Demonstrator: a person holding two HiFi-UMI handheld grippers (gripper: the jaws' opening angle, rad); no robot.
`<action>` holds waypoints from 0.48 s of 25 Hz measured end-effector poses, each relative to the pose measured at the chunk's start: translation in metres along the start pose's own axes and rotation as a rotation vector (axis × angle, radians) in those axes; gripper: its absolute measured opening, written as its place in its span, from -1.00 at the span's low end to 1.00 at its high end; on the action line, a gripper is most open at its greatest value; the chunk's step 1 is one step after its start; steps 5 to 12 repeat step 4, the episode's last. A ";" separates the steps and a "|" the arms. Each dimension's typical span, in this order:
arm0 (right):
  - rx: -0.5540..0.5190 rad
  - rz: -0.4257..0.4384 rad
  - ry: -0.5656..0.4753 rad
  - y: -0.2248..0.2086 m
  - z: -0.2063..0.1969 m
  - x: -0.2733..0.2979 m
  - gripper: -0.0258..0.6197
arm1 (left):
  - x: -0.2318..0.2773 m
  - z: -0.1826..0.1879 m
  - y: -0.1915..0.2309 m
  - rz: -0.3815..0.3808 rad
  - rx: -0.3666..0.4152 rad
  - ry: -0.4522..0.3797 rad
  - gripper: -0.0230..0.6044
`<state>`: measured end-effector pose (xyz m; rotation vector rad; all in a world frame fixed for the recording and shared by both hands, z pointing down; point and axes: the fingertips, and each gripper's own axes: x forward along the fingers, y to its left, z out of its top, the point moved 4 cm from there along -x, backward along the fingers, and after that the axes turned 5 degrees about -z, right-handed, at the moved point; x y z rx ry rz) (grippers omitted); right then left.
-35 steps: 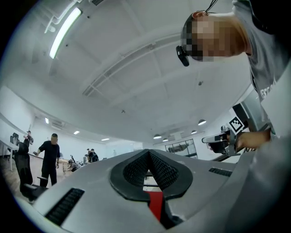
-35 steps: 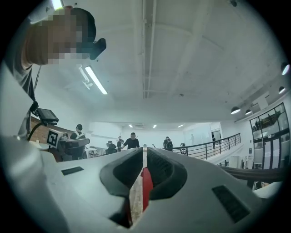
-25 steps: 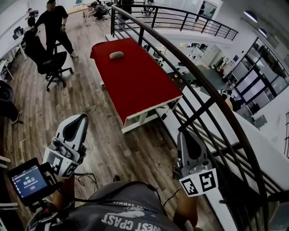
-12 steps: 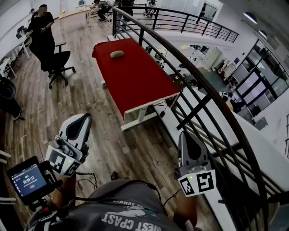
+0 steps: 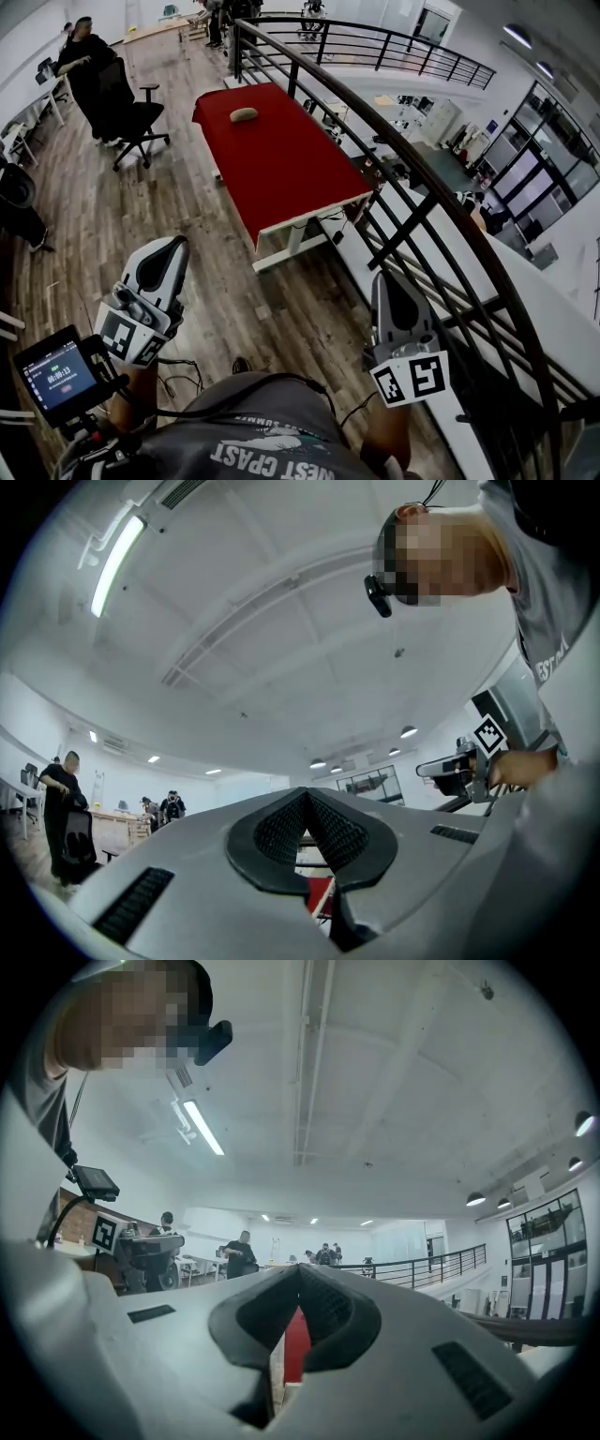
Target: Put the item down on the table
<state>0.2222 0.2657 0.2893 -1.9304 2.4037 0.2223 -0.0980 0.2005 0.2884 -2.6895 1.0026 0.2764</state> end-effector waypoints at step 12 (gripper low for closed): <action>-0.001 -0.005 0.003 0.003 -0.021 0.067 -0.92 | 0.027 -0.033 0.058 -0.007 -0.014 0.005 -0.92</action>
